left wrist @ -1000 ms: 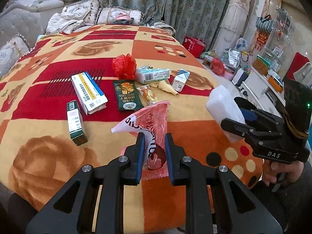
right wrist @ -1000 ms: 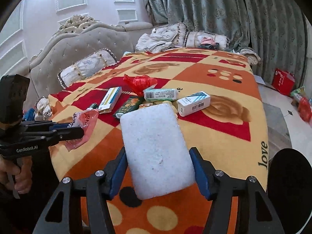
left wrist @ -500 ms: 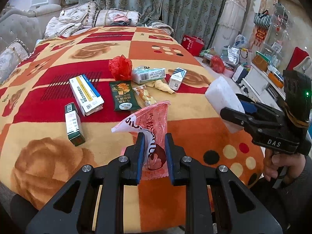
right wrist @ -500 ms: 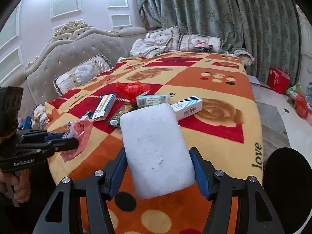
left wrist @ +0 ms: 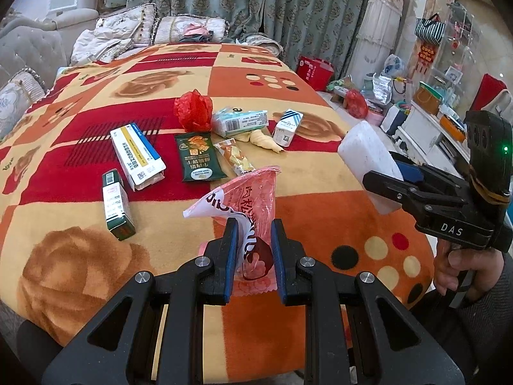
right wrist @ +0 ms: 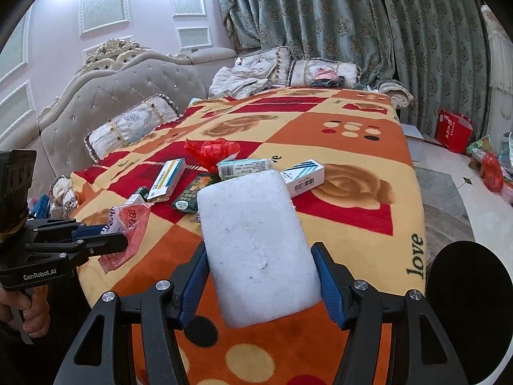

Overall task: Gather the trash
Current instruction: 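Carry the plastic bag and foam block with both tools over the bin, then open both tools to drop the bag and foam block into the bin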

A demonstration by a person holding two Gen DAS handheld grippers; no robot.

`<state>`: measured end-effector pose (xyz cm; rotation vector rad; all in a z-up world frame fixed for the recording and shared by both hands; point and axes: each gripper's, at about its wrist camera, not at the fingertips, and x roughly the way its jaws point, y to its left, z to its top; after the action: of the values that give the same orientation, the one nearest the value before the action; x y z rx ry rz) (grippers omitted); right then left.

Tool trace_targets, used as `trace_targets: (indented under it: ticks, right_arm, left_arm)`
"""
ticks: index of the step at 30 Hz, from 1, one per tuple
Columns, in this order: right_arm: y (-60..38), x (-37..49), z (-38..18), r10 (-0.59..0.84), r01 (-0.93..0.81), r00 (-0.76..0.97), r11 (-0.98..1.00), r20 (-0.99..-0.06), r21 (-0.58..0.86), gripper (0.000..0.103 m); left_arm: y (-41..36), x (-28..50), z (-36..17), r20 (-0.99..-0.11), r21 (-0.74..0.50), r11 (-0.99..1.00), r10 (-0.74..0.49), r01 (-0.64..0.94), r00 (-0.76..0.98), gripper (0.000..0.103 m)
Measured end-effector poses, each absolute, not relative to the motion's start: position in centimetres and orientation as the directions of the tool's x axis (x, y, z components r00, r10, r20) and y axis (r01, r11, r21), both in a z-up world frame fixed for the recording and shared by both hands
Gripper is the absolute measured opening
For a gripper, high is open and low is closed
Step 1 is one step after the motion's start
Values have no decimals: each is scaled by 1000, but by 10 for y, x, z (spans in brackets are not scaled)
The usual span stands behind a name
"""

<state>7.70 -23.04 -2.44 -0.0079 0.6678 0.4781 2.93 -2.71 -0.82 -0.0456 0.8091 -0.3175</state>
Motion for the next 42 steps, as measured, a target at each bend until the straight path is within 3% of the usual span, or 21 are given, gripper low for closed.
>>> trace_targets:
  ticks: [15,28,35,42]
  right_arm:
    - [-250,75,-19,390,-371,727,916,-565,154,61]
    - [-344,68,-12,138,-24,844,975,-519,219,61]
    - [-415,67,-28,-70,263,796,935,-601,238,61]
    - [-454,67,-44,-132,378,723,897,-678,229,61]
  left_arm:
    - [-56,41,5,-677,-151,934,-337,324,654,18]
    - [-132,54,15,-655,-151,872,-442,466,614,18]
    - [-204,76,17,-655,-165,792,-534,588,535,18]
    - [-276,108,4,-688,-196,726,-580,659,435,18]
